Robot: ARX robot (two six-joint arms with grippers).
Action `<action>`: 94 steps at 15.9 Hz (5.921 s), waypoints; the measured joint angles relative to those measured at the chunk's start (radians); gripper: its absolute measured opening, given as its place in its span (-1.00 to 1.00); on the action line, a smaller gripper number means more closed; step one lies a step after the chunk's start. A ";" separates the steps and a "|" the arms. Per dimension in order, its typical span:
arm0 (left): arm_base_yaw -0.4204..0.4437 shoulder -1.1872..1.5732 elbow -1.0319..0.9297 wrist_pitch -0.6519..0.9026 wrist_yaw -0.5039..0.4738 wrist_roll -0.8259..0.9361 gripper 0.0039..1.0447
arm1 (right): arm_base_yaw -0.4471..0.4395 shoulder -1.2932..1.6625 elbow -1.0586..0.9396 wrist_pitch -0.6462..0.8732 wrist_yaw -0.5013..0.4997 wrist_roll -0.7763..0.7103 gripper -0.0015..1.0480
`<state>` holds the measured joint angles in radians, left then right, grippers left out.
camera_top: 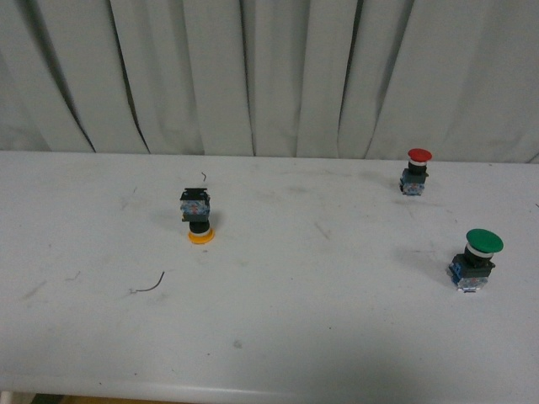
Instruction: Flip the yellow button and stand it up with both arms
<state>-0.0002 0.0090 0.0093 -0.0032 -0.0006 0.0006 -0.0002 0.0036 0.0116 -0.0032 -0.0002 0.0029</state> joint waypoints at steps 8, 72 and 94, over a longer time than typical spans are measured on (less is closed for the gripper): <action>0.000 0.000 0.000 0.000 0.000 0.000 0.88 | 0.000 0.000 0.000 0.000 0.000 0.000 0.88; -0.231 2.219 1.549 -0.219 -0.085 -0.019 0.88 | 0.000 0.000 0.000 0.000 0.000 0.000 0.88; -0.288 2.099 1.463 -0.166 -0.069 -0.071 -0.33 | 0.000 0.000 0.000 0.000 0.000 0.000 0.88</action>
<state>-0.2882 2.1082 1.4727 -0.1696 -0.0696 -0.0704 -0.0002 0.0036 0.0116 -0.0036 -0.0006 0.0025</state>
